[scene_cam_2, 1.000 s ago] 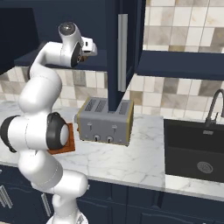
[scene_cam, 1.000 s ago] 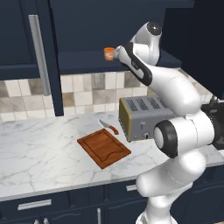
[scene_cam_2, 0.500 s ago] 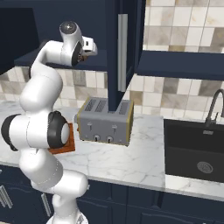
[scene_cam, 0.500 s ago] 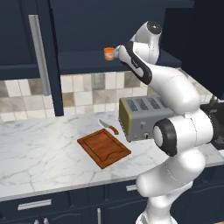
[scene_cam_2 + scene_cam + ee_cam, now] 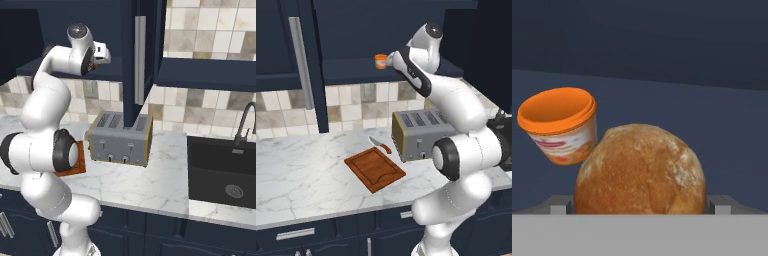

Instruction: Pick the bread, place it on the cutting board, pick the jam, place it on the counter, and close the cabinet.

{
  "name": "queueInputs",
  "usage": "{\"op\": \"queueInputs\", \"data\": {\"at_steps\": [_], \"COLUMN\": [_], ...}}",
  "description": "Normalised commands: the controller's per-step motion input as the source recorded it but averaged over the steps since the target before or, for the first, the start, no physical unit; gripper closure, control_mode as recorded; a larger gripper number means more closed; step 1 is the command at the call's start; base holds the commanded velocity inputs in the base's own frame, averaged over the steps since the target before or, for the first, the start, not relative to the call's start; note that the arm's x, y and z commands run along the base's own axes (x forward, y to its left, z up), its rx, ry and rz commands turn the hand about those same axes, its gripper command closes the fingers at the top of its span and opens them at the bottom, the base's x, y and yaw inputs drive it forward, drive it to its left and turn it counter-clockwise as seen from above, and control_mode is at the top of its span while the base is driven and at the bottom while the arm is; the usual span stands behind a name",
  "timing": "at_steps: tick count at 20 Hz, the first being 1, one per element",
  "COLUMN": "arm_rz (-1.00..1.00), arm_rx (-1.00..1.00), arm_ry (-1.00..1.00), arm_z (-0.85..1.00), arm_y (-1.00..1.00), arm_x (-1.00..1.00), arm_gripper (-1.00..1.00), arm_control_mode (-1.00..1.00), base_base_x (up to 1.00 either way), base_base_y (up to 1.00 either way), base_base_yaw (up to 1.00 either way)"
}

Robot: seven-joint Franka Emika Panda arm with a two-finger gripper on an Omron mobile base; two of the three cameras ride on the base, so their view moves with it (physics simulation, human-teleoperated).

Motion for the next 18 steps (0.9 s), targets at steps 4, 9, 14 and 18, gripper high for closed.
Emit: {"op": "queueInputs", "data": {"at_steps": [4, 9, 14, 18], "arm_rz": [0.0, 0.0, 0.0, 0.0], "arm_rx": [0.0, 0.0, 0.0, 0.0], "arm_ry": [0.0, -0.01, -0.03, -0.02], "arm_z": [0.0, 0.0, -0.01, -0.04], "arm_y": [0.0, 0.0, 0.0, 0.02], "arm_x": [-0.48, -0.57, -0.75, -0.83], "arm_gripper": [1.0, 1.0, 1.0, 1.0], "arm_control_mode": [-1.0, -1.0, -1.0, -1.0], "base_base_x": [0.0, 0.0, 0.0, 0.0], "base_base_y": [0.0, 0.0, 0.0, 0.0], "base_base_yaw": [0.0, 0.0, 0.0, 0.0]}}
